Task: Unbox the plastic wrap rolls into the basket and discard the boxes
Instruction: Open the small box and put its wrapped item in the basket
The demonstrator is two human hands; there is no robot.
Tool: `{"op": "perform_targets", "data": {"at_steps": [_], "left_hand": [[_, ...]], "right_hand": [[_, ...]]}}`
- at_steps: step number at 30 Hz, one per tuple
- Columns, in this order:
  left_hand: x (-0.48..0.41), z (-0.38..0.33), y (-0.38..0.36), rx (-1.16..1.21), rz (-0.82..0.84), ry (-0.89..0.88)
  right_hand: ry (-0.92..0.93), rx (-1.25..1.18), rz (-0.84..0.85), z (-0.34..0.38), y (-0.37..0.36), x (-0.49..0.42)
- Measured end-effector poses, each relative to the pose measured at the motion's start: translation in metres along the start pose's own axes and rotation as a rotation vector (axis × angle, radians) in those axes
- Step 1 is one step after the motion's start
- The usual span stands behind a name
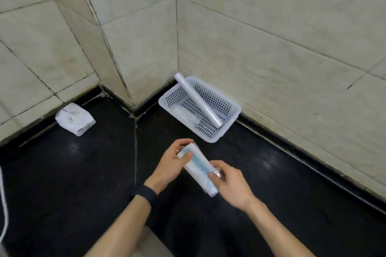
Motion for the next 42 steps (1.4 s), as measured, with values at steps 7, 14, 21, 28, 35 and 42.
{"op": "perform_targets", "data": {"at_steps": [7, 14, 21, 28, 35, 42], "left_hand": [[-0.088, 0.013, 0.037, -0.041, -0.068, 0.131], [-0.142, 0.107, 0.053, -1.112, -0.074, 0.241], [-0.148, 0.139, 0.049, -1.177, -0.101, 0.204], [-0.150, 0.139, 0.048, -1.165, -0.095, 0.218], [-0.151, 0.139, 0.049, -1.165, -0.078, 0.231], [-0.141, 0.114, 0.037, -1.252, -0.121, 0.198]], "right_hand": [[-0.083, 0.029, -0.241, -0.009, 0.031, -0.097], [-0.155, 0.181, -0.153, -0.026, 0.040, -0.204], [-0.191, 0.483, 0.110, -0.042, 0.010, -0.243], [-0.192, 0.795, 0.172, -0.041, 0.000, -0.249], [-0.150, 0.844, 0.124, -0.040, -0.005, -0.246], [-0.059, 0.519, -0.165, -0.030, 0.022, -0.180]]}}
Point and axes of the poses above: each hand's wrist, its own x-axis away from the middle knuckle, its own y-axis out of the back of the hand, z = x × y, the point moved 1 cm from there along -x, towards the middle knuckle, and after that the axes turned 8 degrees about y, right-handed, at the moved point
